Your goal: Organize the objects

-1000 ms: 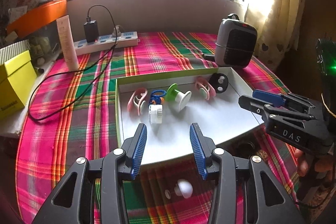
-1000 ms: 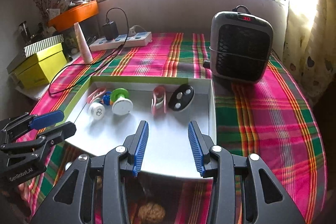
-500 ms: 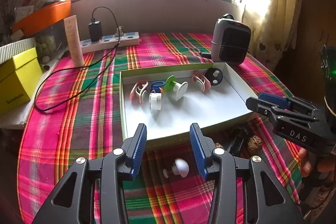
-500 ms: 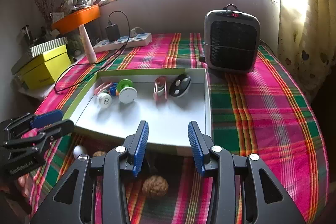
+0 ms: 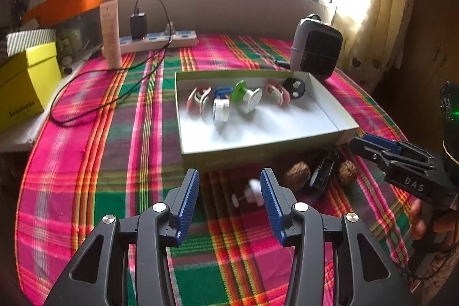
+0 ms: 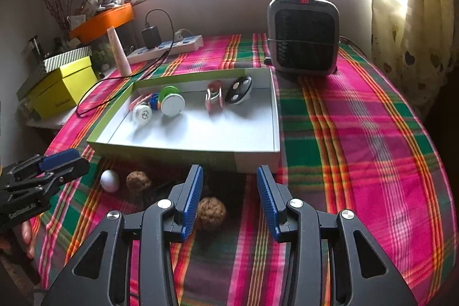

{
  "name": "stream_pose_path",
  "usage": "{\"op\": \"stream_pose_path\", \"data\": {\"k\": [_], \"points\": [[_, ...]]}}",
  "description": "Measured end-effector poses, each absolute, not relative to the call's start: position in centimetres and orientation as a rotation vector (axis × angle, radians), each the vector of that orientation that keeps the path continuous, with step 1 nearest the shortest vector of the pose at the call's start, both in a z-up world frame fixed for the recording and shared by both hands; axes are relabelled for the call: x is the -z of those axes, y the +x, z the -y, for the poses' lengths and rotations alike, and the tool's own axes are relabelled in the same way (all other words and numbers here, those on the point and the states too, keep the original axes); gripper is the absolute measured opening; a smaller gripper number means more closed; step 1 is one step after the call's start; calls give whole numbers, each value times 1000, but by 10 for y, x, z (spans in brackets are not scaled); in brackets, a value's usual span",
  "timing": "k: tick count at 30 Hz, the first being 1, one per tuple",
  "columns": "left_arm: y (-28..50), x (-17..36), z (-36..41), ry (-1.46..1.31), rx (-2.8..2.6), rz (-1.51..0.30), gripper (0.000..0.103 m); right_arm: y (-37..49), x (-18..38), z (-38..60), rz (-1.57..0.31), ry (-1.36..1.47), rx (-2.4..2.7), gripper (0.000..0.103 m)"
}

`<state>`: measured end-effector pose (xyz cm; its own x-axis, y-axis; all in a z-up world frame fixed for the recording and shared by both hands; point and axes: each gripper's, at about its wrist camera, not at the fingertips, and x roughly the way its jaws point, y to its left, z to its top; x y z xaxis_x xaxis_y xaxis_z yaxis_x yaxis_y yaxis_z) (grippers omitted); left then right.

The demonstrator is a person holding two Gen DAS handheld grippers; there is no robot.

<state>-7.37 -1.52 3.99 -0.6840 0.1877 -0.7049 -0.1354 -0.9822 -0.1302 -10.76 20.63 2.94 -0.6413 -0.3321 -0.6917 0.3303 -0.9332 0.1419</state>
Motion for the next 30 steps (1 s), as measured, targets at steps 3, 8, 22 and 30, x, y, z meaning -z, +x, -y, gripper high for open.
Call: {"op": "stream_pose_path", "data": {"k": [3,8,22,30], "points": [[-72,-34,18,-1177,-2721,112,44,-104,-27,-203,-10,1088,2538,41],[-72,-28,17,-1199,-2694,133,44,-99,-27,-195,-22,1078,2521,41],[-76,-20,15,-1230,-2658,146,45,-107,-28,-163,-108,1077,2476,41],[-77,-17,15,-1242,-2629,150,45,-117,-21,-160,-106,1129,2469,41]]}}
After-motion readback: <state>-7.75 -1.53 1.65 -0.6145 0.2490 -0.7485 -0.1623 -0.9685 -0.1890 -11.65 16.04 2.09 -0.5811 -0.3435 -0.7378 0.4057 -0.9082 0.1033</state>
